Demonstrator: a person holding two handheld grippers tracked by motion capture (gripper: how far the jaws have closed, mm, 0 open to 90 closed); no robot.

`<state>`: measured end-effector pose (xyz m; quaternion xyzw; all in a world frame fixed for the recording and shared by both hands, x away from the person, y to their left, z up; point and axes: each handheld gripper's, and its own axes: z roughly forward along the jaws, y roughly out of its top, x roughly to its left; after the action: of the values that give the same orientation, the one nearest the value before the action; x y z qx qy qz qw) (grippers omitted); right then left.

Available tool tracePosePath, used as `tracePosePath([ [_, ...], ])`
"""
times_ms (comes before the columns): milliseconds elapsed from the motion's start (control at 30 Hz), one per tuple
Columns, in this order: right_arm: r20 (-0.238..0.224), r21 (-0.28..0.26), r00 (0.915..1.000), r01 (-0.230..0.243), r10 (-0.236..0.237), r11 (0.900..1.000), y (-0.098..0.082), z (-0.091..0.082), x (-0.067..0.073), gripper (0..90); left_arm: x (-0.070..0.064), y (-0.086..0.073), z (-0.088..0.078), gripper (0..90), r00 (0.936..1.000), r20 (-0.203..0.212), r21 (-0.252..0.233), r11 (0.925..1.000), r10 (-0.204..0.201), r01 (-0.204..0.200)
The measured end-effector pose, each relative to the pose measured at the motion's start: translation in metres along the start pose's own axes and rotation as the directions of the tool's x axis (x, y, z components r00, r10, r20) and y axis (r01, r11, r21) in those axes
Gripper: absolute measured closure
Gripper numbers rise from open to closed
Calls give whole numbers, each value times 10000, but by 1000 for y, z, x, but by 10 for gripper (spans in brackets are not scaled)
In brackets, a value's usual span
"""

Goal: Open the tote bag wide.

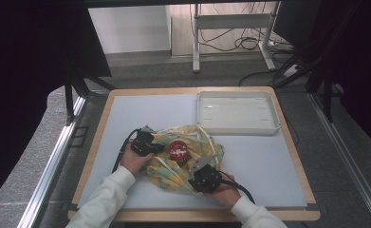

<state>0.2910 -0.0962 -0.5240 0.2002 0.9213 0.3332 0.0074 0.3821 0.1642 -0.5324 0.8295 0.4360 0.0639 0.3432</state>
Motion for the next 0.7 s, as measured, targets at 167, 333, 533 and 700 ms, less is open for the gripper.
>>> tracePosePath([
  [167,44,-4,10000,75,-75,10000,-4,-2,3,891,0,0,-1,900,10000,-8,8,10000,-87,87],
  [333,624,-391,9979,208,-183,9990,1,-11,0,890,-1,0,-2,900,10000,14,8,10000,-19,19],
  [533,1208,-1753,9919,-183,399,9843,8,-42,-12,890,-2,0,-5,900,9999,86,-50,9999,117,-117],
  [700,1157,-2351,9920,-228,513,9717,22,-51,-13,890,-4,0,-6,900,9999,149,-140,9999,60,-58],
])
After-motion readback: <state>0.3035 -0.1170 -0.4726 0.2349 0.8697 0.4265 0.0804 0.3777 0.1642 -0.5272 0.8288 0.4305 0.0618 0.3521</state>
